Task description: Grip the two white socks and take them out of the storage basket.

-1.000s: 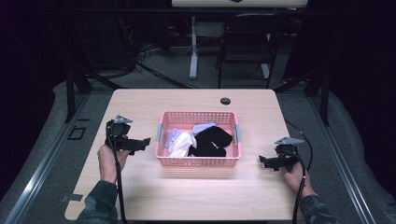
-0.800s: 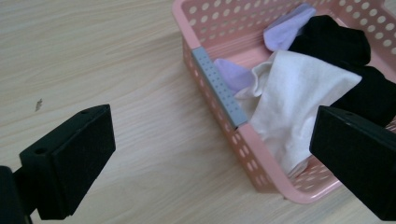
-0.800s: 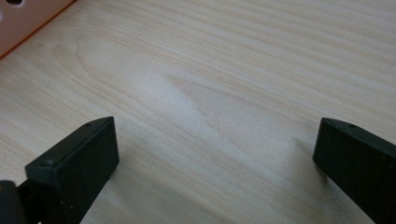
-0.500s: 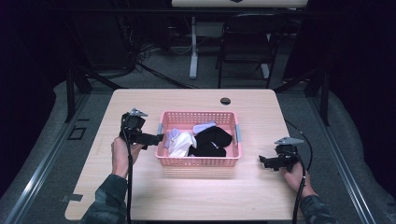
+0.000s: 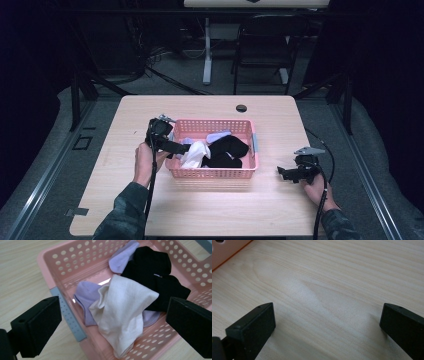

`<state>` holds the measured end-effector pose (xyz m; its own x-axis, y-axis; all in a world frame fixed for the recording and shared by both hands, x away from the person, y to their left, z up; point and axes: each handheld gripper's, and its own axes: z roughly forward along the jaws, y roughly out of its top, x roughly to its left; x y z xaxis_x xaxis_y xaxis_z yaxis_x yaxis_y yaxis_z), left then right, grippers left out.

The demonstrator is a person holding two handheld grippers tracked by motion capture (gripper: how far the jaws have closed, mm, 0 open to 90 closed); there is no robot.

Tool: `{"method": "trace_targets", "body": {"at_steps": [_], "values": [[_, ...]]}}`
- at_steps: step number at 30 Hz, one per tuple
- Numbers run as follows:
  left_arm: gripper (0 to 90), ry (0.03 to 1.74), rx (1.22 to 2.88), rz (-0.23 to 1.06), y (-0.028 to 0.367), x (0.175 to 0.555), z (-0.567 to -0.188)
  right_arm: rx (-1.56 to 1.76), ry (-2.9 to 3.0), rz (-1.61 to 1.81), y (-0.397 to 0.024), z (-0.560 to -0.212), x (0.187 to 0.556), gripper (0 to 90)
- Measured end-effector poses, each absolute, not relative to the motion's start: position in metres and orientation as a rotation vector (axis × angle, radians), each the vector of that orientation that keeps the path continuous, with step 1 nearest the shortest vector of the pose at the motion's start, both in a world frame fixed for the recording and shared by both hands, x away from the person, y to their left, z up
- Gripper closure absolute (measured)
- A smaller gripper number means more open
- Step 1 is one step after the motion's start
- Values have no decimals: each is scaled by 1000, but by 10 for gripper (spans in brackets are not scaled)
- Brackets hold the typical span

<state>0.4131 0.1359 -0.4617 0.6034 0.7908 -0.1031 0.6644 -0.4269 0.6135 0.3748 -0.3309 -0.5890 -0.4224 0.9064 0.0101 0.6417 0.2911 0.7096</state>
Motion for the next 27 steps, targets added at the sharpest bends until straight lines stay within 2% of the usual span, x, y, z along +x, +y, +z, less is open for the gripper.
{"method": "trace_targets", "body": {"at_steps": [22,27], "values": [[4,1103,2358,115,89,429,-485,1392,2169,910,-331,-589,375,0],[4,1103,2407,117,79,430,-490,1391,2170,909,-331,-589,375,0]]}}
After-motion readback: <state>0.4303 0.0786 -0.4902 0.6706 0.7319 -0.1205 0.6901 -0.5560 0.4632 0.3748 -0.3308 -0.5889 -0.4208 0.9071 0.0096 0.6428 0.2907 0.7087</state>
